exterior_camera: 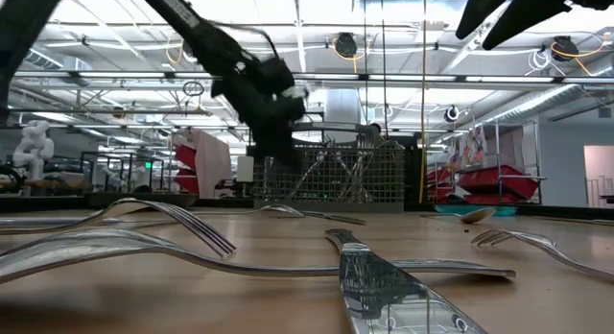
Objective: Sort silverware
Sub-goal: Put the table knife into the silverware organizer
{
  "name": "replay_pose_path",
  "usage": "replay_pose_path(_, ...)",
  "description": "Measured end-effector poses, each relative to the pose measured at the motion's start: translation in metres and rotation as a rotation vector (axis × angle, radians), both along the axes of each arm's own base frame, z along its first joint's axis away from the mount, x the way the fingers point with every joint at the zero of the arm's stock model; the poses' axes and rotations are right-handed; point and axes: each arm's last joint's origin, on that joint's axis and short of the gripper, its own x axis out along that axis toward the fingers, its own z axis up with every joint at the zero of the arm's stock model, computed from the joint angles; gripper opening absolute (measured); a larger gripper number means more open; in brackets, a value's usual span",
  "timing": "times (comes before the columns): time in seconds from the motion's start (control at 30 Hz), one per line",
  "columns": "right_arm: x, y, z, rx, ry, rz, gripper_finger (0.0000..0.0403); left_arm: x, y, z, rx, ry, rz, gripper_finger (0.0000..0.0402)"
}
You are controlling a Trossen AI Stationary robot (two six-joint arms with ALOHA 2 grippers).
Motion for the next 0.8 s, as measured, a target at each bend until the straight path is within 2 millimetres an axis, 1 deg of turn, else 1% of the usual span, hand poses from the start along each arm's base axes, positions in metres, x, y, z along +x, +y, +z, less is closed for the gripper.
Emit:
replay_pose_path(0.07,0.000,0.000,0.000,0.000,0.000,0.000,0.0196,0.002,-0.001,-0.011,-0.021,0.068,-0.010,0.0000)
replay_pose_path(0.17,0.000,0.000,0.000,0.000,0.001,0.001,0.0196,0.010,0.000,-0.011,-0.005,0.055,-0.013,0.0000)
replay_pose_path(0.27,0.000,0.000,0.000,0.000,0.000,0.001,0.0196,0.012,0.000,-0.015,-0.008,0.080,-0.011,0.0000)
replay_pose_path(0.33,0.000,0.000,0.000,0.003,-0.001,0.001,0.0196,0.016,-0.003,-0.013,0.003,0.086,-0.005,0.0000)
replay_pose_path(0.4,0.000,0.000,0.000,0.003,-0.001,0.001,0.0196,0.021,-0.007,-0.005,0.053,0.075,0.019,0.0000)
replay_pose_path(0.5,0.000,0.000,0.000,0.005,-0.001,0.001,0.0196,0.027,-0.020,0.002,0.132,0.074,-0.009,0.0000)
replay_pose_path(0.6,0.000,0.000,0.000,0.008,0.001,0.000,0.0196,0.033,-0.040,0.012,0.175,0.061,-0.080,0.0000)
replay_pose_path(0.63,0.000,0.000,0.000,0.008,0.001,0.000,0.0196,0.035,-0.047,0.015,0.221,0.066,-0.100,0.0000)
replay_pose_path(0.7,0.000,0.000,0.000,0.008,0.002,0.000,0.0196,0.040,-0.060,0.017,0.368,0.096,-0.141,0.0000)
replay_pose_path(0.77,0.000,0.000,0.000,0.005,0.006,0.004,0.0196,0.047,-0.070,0.019,0.522,0.103,-0.194,0.0000)
replay_pose_path(0.8,0.000,0.000,0.000,0.005,0.007,0.004,0.0196,0.051,-0.075,0.018,0.567,0.095,-0.232,0.0000)
